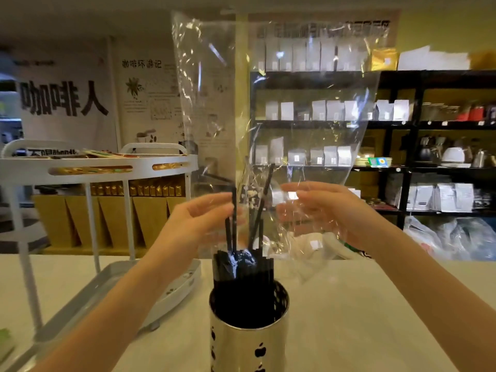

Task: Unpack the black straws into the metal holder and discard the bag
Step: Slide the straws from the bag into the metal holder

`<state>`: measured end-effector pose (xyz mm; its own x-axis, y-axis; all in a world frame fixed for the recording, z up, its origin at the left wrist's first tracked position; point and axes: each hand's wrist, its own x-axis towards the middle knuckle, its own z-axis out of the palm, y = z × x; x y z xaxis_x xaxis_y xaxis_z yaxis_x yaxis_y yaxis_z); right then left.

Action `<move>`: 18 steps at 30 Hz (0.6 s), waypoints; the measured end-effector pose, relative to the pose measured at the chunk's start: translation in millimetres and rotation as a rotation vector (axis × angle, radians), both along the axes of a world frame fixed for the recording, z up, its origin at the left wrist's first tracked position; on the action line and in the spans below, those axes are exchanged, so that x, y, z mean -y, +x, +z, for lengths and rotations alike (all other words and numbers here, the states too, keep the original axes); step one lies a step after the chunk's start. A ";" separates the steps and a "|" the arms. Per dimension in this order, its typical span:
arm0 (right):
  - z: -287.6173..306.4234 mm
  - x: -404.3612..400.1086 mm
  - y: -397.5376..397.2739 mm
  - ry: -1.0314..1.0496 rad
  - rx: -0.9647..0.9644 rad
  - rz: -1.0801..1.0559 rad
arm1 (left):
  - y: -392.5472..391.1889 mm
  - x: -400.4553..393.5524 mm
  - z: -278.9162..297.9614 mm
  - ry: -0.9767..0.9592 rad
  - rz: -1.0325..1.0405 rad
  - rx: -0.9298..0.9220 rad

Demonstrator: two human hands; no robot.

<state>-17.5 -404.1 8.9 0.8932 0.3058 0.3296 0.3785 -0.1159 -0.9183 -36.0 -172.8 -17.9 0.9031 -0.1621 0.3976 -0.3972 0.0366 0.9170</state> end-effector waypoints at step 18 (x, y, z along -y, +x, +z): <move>25.6 6.5 -2.9 0.047 0.087 -0.054 | -1.9 5.5 35.8 0.060 -0.149 -0.041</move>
